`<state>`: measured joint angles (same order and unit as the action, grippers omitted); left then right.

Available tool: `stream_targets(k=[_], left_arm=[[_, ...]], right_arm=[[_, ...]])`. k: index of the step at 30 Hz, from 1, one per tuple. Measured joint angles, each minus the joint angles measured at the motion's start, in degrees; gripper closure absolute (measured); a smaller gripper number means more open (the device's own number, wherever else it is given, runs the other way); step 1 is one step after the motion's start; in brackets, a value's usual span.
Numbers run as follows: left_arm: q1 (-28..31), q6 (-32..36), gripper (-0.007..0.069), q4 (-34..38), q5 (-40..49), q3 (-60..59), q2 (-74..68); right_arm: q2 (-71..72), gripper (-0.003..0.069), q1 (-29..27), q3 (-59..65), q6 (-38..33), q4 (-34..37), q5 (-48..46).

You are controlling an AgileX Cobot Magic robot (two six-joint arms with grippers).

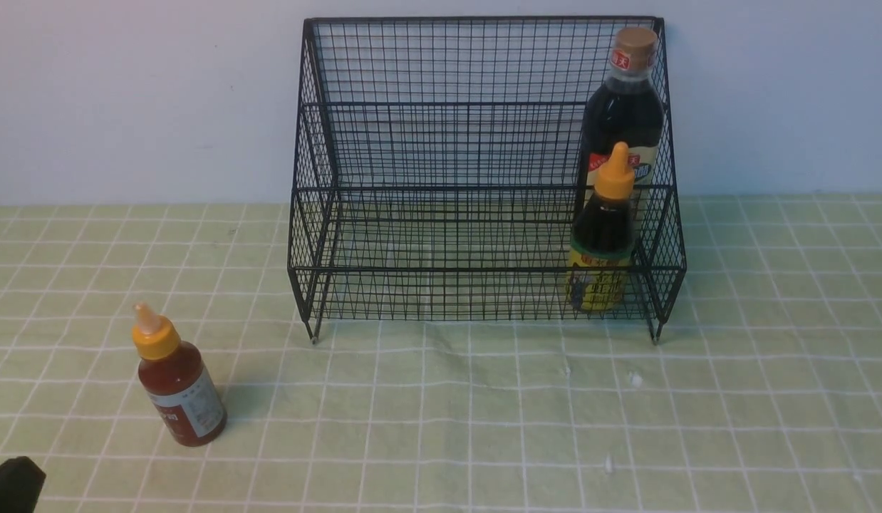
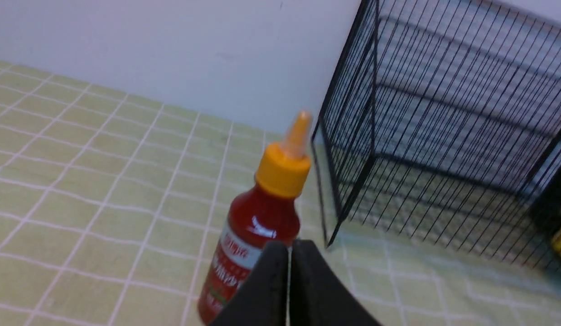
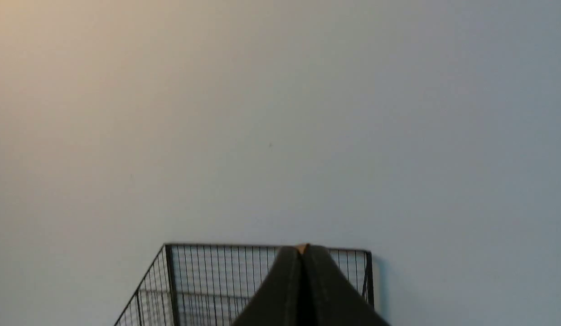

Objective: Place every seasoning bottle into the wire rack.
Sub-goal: Use the left arm to grab the condiment bottle closest to it

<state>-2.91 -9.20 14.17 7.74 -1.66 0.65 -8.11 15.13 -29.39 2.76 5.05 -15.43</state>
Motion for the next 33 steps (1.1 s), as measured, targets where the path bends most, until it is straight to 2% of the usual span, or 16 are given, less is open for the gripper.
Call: stream_targets(k=[3, 4, 7, 10, 13, 18, 19, 22, 23, 24, 25, 27, 33], left_arm=[[0.0, -0.1, 0.0631, 1.37, -2.26, 0.0, 0.0], [0.0, -0.15, 0.0631, 1.44, -2.61, 0.0, 0.0], [0.0, -0.39, 0.0631, 1.72, -8.36, 0.0, 0.0], [0.0, -0.66, 0.0631, 2.06, -15.39, 0.24, 0.0], [0.0, -0.68, 0.0631, 2.06, -14.4, 2.42, 0.0], [0.0, 1.38, 0.0631, -0.43, 4.59, 16.2, -5.85], [0.0, 1.72, 0.0631, -0.9, 12.28, 20.55, -9.54], [0.0, 2.14, 0.0631, -1.65, 27.82, 28.77, -21.42], [0.0, 2.21, 0.0631, -1.79, 28.86, 29.35, -22.3], [0.0, 2.93, 0.0631, -2.14, 36.83, 33.73, -28.46], [0.0, 3.73, 0.0631, -2.6, 40.94, 36.32, -33.64], [0.0, 5.54, 0.0631, -3.43, 46.8, 41.16, -40.74], [0.0, 9.2, 0.0631, -4.61, 52.92, 53.14, -58.16]], right_arm=[[7.12, 0.0673, 0.0, 8.27, 0.17, 0.0, 8.63], [7.43, 0.0673, 0.0, 8.73, 0.17, 0.0, 8.63], [8.81, 0.0673, 0.0, 13.8, 0.27, 0.0, 15.01], [8.81, 0.0673, 0.0, 14.94, 0.39, 0.0, 16.75], [8.81, 0.0673, 0.0, 14.94, 0.39, 0.0, 17.49], [8.81, 0.0673, 0.0, 14.94, 0.39, 0.0, 17.61], [8.81, 0.0673, 0.0, 14.94, 0.39, 0.0, 17.61], [8.81, 0.0673, 0.0, 14.94, 0.46, 0.0, 17.61], [8.81, 0.0673, 0.0, 14.94, 0.63, 0.0, 17.61], [8.81, 0.0673, 0.0, 14.94, 0.93, 0.0, 17.61], [8.81, 0.0673, 0.0, 14.94, 1.07, 0.0, 17.61], [8.81, 0.0673, 0.0, 14.94, 1.06, 0.06, 17.61], [8.81, 0.0673, 0.0, 14.94, 1.11, 0.1, 17.52]])
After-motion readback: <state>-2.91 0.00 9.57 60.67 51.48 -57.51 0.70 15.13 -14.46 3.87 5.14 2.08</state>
